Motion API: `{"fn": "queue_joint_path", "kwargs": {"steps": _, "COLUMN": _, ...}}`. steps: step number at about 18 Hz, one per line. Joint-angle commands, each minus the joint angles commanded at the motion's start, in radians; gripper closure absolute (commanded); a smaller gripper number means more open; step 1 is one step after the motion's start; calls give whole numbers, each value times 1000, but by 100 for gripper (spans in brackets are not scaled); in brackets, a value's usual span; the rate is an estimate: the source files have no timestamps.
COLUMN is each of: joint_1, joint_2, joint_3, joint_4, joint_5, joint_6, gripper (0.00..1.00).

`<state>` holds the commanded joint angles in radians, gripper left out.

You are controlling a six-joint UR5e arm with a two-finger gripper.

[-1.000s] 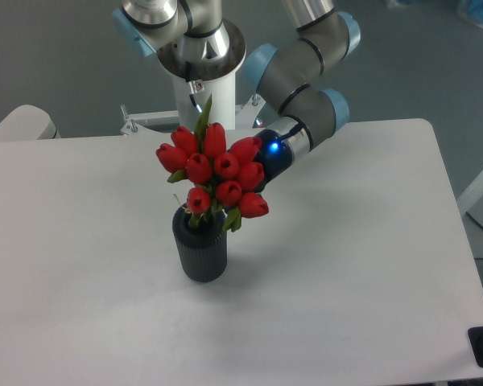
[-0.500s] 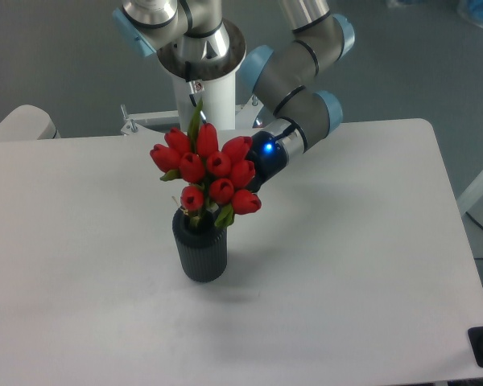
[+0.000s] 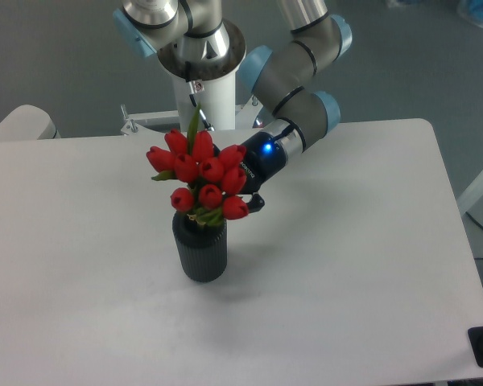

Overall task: Insert the flowers into the vase
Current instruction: 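Push the tulip stems further down into the vase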

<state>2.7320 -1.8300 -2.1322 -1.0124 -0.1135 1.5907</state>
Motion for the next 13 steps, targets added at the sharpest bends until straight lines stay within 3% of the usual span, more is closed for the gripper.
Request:
{"fn": "queue_joint_path", "kwargs": {"steps": 7, "joint_1": 6, "joint_2": -2, "joint_3": -8, "joint_4": 0, "joint_5": 2, "joint_6": 29, "gripper": 40}}
{"fn": "queue_joint_path", "kwargs": {"steps": 9, "joint_1": 9, "joint_2": -2, "joint_3": -11, "joint_4": 0, "joint_5": 2, "joint_6": 28, "gripper": 13}}
{"fn": "queue_joint_path", "kwargs": {"steps": 11, "joint_1": 15, "joint_2": -2, "joint_3": -17, "joint_4": -2, "joint_5": 2, "joint_6": 28, "gripper": 0}}
{"fn": "queue_joint_path", "kwargs": {"steps": 13, "joint_1": 23, "joint_2": -2, "joint_3": -23, "joint_4": -2, "joint_5": 2, "joint_6": 28, "gripper": 0}}
